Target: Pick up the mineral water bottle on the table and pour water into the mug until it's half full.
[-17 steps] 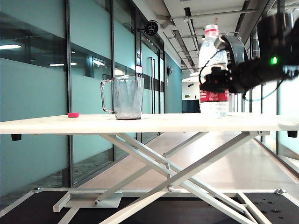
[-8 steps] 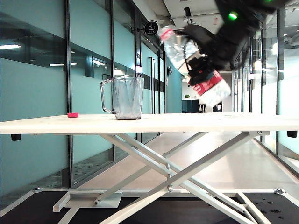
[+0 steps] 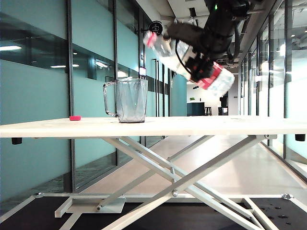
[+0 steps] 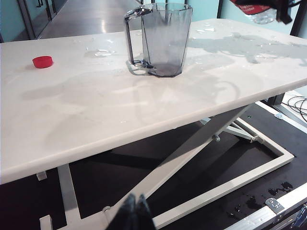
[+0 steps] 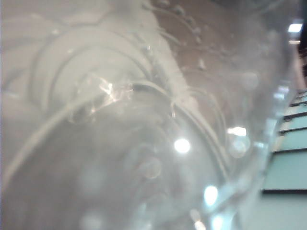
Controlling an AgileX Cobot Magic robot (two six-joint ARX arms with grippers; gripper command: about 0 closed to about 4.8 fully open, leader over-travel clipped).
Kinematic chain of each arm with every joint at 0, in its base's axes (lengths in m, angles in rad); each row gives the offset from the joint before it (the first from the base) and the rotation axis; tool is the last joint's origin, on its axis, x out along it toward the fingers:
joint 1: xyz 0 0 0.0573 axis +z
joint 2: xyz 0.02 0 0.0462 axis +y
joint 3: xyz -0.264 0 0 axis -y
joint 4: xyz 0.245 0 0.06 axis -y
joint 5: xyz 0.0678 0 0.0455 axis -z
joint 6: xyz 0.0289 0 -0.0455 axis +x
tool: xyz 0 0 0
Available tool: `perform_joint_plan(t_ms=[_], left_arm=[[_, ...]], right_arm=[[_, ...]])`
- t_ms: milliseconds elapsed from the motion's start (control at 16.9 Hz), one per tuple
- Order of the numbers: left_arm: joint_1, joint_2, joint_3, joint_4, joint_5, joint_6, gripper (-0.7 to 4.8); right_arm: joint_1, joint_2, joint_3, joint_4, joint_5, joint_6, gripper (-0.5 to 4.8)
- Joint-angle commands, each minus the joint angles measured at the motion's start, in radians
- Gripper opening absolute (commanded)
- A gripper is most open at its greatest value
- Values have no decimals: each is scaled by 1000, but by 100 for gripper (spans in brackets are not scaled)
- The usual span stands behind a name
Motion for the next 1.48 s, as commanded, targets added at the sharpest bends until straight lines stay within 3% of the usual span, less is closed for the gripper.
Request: perform_joint_plan(t_ms=[59, 236, 708, 1003, 1476], left_arm=[[0, 1, 2, 6, -3, 3, -5], [0, 1, 2, 6, -3, 8, -5], [0, 1, 2, 6, -3, 26, -5], [0, 1, 2, 5, -3, 26, -5], [0, 1, 2, 5, -3, 26, -5]], right_arm=[[13, 22, 29, 48, 20, -76, 166], [27, 74, 63, 49, 60, -118, 166], [40, 89, 71, 123, 241, -372, 166], [53, 89, 71, 161, 266, -521, 166], [77, 88, 71, 236, 324, -639, 166]])
